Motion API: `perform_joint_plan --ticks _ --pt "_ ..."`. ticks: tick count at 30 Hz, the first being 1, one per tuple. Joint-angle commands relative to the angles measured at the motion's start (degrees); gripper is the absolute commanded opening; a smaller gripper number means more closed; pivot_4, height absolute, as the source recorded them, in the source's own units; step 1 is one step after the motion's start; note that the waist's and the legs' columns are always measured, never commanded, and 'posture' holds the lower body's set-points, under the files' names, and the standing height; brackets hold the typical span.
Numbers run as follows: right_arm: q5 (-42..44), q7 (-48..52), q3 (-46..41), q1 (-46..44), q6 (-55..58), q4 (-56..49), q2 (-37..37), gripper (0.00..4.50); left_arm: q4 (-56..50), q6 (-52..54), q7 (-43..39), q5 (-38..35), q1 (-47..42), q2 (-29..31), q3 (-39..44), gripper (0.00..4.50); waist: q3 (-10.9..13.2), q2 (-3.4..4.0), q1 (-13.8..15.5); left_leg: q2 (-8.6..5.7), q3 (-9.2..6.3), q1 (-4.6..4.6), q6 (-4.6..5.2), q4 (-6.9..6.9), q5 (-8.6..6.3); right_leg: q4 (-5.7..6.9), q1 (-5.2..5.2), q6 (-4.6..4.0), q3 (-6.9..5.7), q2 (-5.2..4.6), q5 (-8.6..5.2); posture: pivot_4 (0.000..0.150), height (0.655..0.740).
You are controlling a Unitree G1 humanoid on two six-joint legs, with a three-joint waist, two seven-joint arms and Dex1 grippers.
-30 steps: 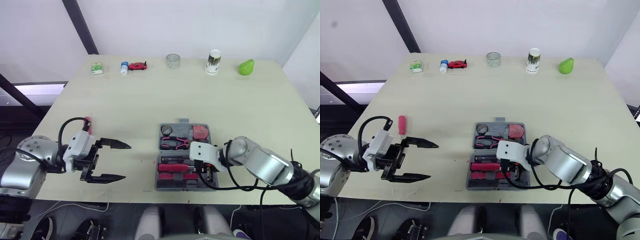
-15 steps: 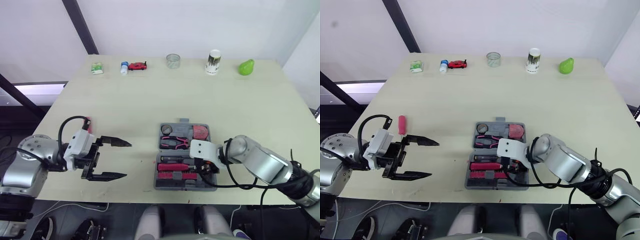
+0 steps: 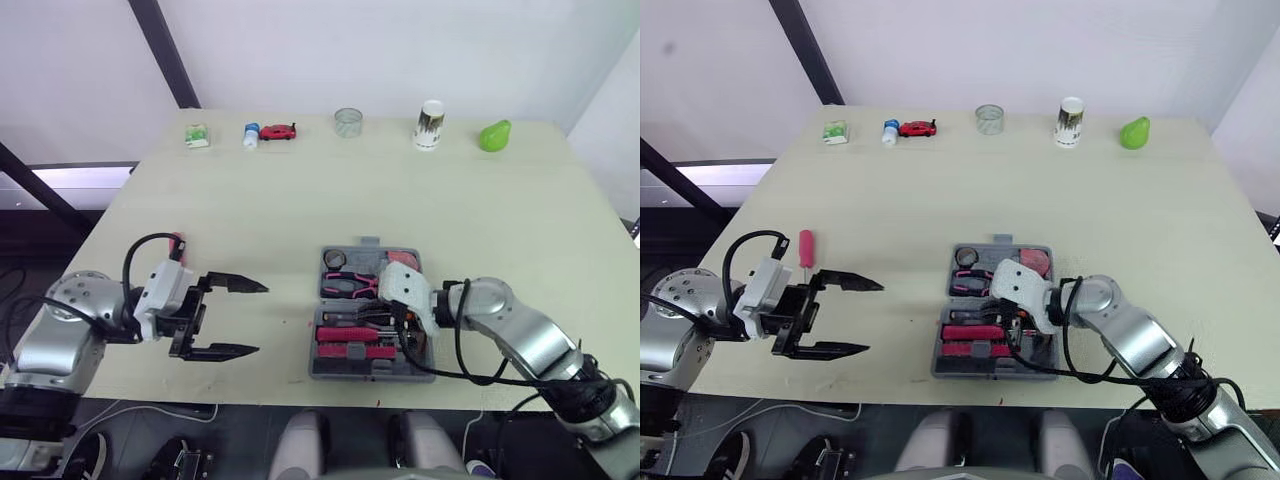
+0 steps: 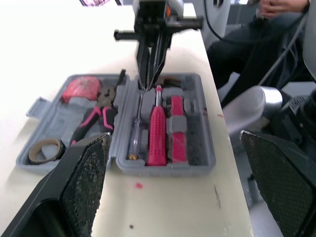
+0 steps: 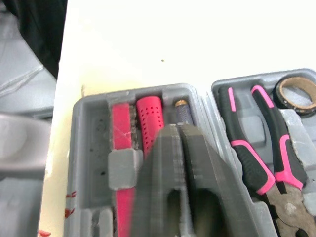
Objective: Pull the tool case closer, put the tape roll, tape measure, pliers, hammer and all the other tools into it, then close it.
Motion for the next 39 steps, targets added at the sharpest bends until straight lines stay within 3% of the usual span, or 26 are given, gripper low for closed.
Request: perform_joint_plan --ticks 1,17,22,29,32,39 --pt "-0.7 1.7 -0.8 0.8 -5.8 3.0 0.7 0.07 -0.6 0.1 -2.8 -0.6 -0.6 -0.2 1.6 4.5 0.0 0.0 0.0 0.0 0.01 0.0 0.0 0.01 0.0 0.01 0.0 0.0 0.0 0.0 0.0 0.15 0.74" --pt "-10.9 4.0 4.0 2.5 -16.7 16.8 1.9 0.07 -0.7 0.7 -1.4 0.1 -0.1 -2.0 3.3 4.5 0.0 -0.01 -0.1 0.02 0.01 0.04 0.0 0.0 0.0 0.03 0.01 -0.01 0.0 0.04 0.0 0.15 0.74" --pt "-4.3 4.0 -2.5 4.2 -10.4 10.1 2.2 0.07 -2.2 2.2 0.8 -0.3 1.7 -2.7 4.8 4.5 0.0 0.0 0.1 0.02 0.0 0.04 0.0 0.0 0.0 0.03 0.01 -0.01 0.0 0.03 0.0 0.15 0.74" --pt "2.0 0.6 -16.1 11.5 -12.4 3.0 0.7 0.07 -4.4 6.1 7.9 -1.8 5.5 -5.8 10.0 4.5 0.0 -0.01 0.1 0.01 -0.06 0.05 0.0 0.0 0.0 0.03 0.04 0.0 0.0 0.01 0.0 0.15 0.74" --pt "3.3 -3.0 -25.0 17.2 -20.3 4.7 1.8 0.07 -3.8 8.1 13.6 -1.1 7.7 -7.9 13.1 4.5 0.0 -0.01 0.2 0.01 -0.09 0.05 0.0 0.0 0.0 0.0 0.1 0.0 -0.04 0.01 0.0 0.15 0.74" --pt "7.5 -6.9 -38.7 27.2 -25.5 8.7 2.9 0.07 -3.1 9.8 24.6 -0.3 13.4 -13.9 19.1 4.5 0.0 0.0 0.0 0.02 -0.11 0.16 0.0 0.0 0.0 0.03 0.17 0.01 0.03 -0.01 0.0 0.15 0.74"
